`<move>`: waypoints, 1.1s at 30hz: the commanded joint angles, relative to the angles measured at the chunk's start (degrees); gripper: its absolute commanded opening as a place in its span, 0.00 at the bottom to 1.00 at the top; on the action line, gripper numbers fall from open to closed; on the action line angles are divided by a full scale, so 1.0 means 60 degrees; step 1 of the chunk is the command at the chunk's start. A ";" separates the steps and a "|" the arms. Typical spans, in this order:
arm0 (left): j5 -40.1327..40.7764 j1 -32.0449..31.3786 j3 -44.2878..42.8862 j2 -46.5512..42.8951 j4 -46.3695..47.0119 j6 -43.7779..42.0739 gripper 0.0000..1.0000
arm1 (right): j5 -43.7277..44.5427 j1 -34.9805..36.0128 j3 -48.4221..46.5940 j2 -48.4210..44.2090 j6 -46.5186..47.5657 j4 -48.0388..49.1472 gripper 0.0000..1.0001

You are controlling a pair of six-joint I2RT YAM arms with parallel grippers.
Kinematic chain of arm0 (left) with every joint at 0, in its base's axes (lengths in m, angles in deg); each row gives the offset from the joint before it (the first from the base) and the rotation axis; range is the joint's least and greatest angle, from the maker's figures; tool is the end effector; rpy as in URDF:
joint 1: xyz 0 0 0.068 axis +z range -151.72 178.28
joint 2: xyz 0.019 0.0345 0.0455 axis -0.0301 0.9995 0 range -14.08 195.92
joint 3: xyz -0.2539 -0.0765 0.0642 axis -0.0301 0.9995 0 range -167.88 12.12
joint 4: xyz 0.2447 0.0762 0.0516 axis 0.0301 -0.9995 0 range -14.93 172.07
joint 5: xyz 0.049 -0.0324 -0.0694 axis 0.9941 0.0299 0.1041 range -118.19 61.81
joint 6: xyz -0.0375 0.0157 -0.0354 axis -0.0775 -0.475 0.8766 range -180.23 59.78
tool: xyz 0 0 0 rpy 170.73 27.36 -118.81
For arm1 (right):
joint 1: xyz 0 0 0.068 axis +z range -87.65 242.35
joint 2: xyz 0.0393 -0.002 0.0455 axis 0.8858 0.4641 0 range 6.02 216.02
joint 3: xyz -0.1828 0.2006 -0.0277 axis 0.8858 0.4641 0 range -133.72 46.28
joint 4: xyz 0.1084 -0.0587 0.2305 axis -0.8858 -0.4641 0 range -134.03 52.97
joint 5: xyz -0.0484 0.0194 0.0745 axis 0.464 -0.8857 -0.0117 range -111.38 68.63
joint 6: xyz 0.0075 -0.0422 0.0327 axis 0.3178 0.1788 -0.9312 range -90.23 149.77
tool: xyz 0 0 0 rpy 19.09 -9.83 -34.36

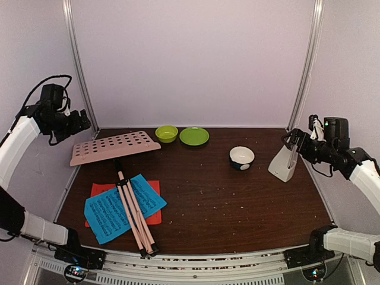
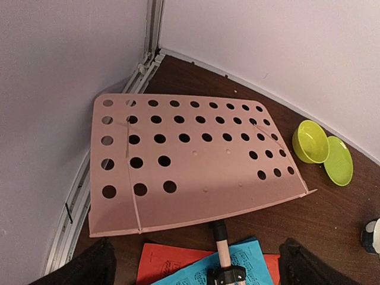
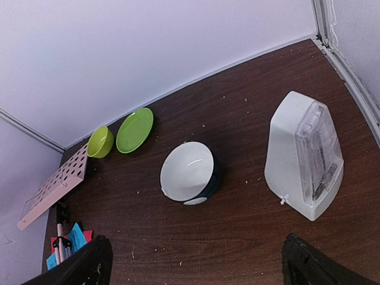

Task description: Set up the instrument practice props

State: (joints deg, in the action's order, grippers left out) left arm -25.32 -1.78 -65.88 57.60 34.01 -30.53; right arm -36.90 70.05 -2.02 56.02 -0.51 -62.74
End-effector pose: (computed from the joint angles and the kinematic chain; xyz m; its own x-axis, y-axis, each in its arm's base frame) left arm 0.2557 0.0016 0.3778 -0.5602 -0.4942 -0.6648 -0.3615 0.8679 -0.3406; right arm 0.1901 0.0353 0.3186 -0.5779 0.4121 -0.7044 -0.0847 0.8282 0.5540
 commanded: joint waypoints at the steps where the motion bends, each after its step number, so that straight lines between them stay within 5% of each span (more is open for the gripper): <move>1: -0.0763 0.0234 -0.1040 0.0883 0.0352 -0.1274 0.98 | 0.0848 0.0046 -0.0734 0.0561 0.0605 -0.0341 1.00; 11: -0.3023 0.0361 -0.3427 0.3384 -0.0663 -0.4856 0.98 | 0.1766 0.0056 -0.1749 0.1022 0.1875 -0.0541 1.00; 22: -0.4423 -0.0173 -0.4318 0.5823 -0.2378 -0.8134 0.96 | -0.1167 0.0077 -0.1946 0.1548 0.2275 -0.0111 1.00; 33: -0.4356 -0.0955 -0.4350 0.7096 -0.2834 -0.9163 0.85 | -0.2795 0.0093 -0.1930 0.1979 0.1868 0.0446 1.00</move>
State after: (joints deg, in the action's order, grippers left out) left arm -50.15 -7.77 -90.23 99.50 18.63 -82.16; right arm -48.84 70.36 -12.29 67.87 11.36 -62.17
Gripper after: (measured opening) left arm 0.858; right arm 1.000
